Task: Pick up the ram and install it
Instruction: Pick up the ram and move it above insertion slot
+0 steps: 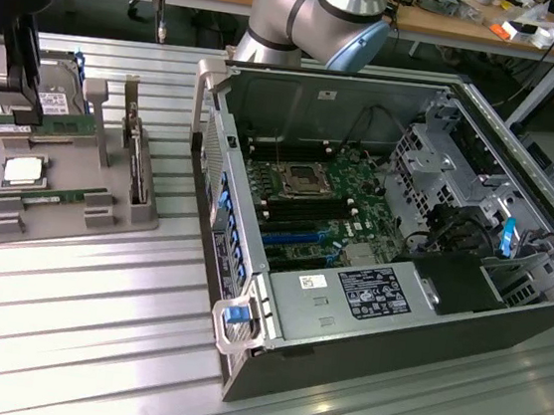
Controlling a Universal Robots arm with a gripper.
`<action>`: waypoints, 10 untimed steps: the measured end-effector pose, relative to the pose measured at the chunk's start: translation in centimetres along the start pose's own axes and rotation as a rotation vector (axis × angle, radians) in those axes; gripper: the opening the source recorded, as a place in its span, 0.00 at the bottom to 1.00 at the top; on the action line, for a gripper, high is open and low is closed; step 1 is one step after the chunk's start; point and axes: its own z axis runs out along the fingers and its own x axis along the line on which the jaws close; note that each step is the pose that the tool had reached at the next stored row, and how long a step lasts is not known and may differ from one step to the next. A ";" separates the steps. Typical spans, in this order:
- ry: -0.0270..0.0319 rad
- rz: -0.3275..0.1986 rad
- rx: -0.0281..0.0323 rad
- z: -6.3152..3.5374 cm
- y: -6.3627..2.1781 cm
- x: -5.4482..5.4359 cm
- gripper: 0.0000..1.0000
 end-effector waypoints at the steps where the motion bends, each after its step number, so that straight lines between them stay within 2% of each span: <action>1: 0.0000 0.000 0.0000 -0.04 0.00 0.0 0.12; 10: 0.0000 0.000 0.0000 -0.54 0.03 0.0 0.12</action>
